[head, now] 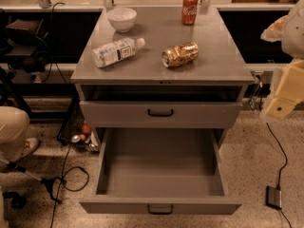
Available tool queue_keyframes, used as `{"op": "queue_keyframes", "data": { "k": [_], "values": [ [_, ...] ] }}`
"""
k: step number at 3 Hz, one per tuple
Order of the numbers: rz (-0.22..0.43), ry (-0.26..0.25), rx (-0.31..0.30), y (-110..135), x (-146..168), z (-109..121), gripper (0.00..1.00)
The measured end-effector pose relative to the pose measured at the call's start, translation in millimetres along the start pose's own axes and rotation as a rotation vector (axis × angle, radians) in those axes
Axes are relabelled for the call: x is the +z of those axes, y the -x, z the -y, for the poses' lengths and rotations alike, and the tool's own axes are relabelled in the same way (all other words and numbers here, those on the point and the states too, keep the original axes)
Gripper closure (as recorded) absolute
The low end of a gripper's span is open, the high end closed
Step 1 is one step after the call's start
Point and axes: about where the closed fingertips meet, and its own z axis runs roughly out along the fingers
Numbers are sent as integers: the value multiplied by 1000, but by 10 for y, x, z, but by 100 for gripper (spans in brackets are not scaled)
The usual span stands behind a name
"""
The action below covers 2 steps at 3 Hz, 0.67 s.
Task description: Place orange can into middle drawer
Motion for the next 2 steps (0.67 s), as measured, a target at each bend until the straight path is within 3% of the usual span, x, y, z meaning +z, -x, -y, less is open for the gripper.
{"op": "queue_keyframes", "data": {
  "k": [1, 2],
  "values": [
    [2, -2, -1, 4, -2, 4, 0],
    [44, -28, -35, 58, 138, 227, 0]
  ]
}}
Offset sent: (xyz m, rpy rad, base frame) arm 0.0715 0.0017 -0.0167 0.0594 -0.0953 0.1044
